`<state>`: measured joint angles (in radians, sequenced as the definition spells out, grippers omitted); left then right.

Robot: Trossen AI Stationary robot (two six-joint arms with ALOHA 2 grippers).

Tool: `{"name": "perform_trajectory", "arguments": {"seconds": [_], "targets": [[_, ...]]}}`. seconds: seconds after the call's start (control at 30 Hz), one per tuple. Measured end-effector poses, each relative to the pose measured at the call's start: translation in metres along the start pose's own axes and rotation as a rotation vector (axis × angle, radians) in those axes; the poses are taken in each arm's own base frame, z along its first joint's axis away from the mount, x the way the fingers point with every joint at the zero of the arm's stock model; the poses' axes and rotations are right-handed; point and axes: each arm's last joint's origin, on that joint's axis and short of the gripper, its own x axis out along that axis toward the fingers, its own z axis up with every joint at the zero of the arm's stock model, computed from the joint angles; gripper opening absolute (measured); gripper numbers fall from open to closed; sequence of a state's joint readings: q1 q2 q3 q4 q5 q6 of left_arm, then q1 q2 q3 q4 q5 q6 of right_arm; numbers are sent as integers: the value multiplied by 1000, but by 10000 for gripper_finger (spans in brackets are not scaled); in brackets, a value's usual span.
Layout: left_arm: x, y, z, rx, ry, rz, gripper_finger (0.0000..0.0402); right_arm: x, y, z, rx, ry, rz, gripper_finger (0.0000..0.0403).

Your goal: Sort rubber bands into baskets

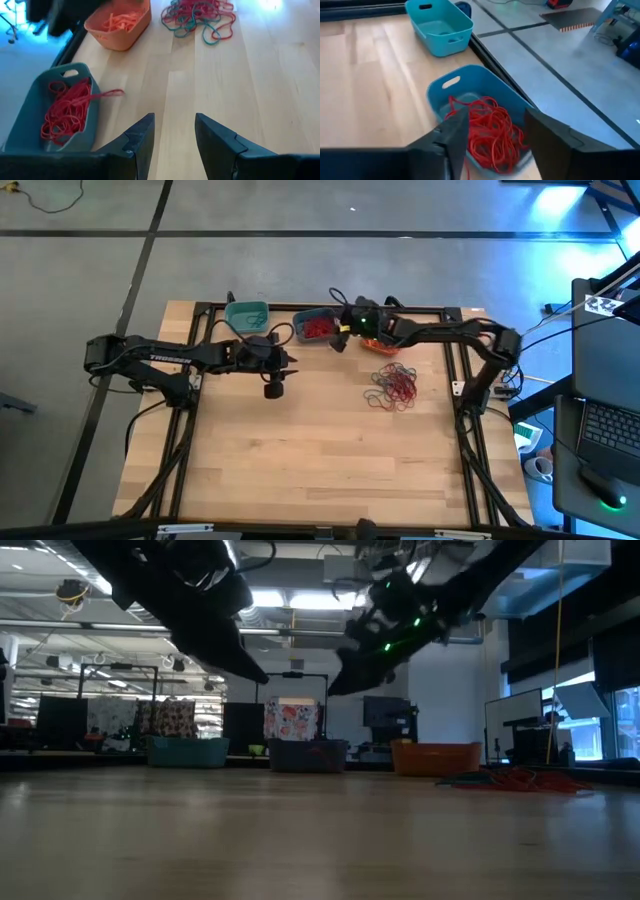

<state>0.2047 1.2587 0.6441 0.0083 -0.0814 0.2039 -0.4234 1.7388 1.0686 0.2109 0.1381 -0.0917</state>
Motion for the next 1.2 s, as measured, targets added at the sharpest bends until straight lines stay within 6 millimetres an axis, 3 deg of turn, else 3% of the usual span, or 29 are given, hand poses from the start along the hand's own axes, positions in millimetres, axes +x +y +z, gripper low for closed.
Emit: {"name": "perform_trajectory", "arguments": {"seconds": [0.23, 0.43, 0.57, 0.8, 1.03, 1.2], "targets": [[0, 0, -1, -2, 8, -2, 138, -64, 18, 16, -62, 162, 87, 211], [0, -2, 0, -6, 6, -7, 138, -107, 47, 8, -101, 347, 184, 211], [0, -4, 1, 8, -4, -15, 138, -119, 65, -4, -108, 456, 187, 211], [0, -4, 4, 8, -33, -10, 138, -93, 82, -25, -93, 265, 79, 211], [0, -4, 4, 8, -38, -9, 138, -36, 75, -40, 20, 106, 45, 211], [0, -4, 3, 4, -31, -10, 138, 8, 63, -52, 45, 181, -18, 211]]}}
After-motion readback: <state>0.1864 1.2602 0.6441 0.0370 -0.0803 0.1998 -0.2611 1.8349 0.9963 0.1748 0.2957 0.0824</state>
